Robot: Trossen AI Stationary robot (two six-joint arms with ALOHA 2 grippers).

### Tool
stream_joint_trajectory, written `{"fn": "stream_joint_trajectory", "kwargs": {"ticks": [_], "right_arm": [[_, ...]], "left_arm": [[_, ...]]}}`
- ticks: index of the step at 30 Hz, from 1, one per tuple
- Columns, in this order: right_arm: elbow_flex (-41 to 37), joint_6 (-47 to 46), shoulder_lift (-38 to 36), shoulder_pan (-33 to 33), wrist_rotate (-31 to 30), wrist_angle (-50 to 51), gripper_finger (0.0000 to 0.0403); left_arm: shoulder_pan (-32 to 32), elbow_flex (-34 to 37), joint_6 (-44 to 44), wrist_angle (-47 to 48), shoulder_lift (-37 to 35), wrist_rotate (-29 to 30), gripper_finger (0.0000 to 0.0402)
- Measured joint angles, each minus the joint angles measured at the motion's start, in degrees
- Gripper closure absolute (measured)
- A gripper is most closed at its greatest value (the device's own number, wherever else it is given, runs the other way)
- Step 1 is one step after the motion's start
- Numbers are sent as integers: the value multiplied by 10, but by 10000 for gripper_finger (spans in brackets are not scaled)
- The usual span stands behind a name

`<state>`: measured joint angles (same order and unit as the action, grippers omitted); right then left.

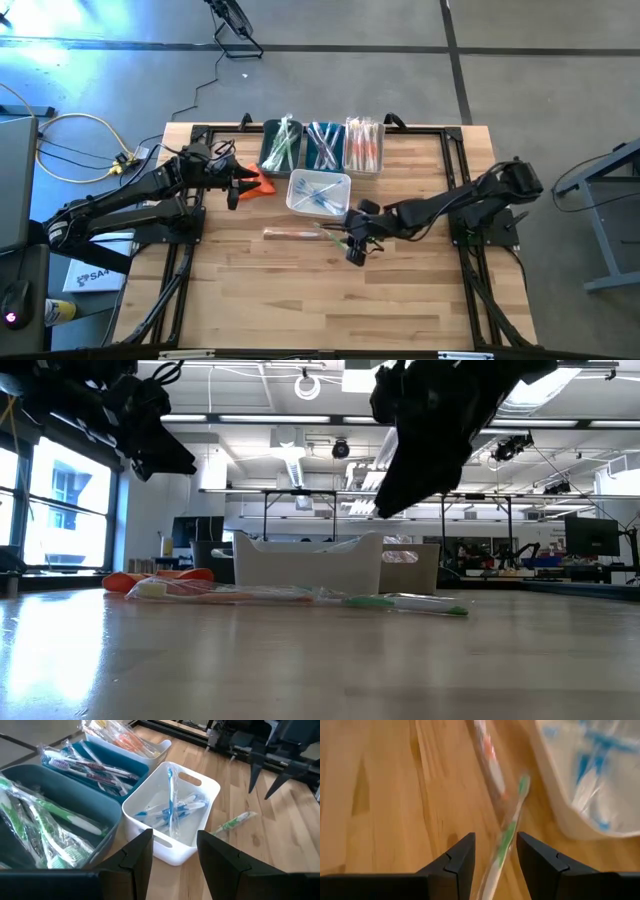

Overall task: Pick & Place Toothbrushes
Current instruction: Put the green toothbrush into the dark blue bin

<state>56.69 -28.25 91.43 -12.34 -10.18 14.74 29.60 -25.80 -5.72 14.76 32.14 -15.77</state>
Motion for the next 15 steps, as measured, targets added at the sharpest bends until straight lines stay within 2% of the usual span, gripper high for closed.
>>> {"fn": "stream_joint_trajectory", "kwargs": {"ticks": [15], "right_arm": [[0, -30, 108, 1, -1, -4, 266]], "left_arm": [[0, 0, 31, 6, 0, 0, 251]]}}
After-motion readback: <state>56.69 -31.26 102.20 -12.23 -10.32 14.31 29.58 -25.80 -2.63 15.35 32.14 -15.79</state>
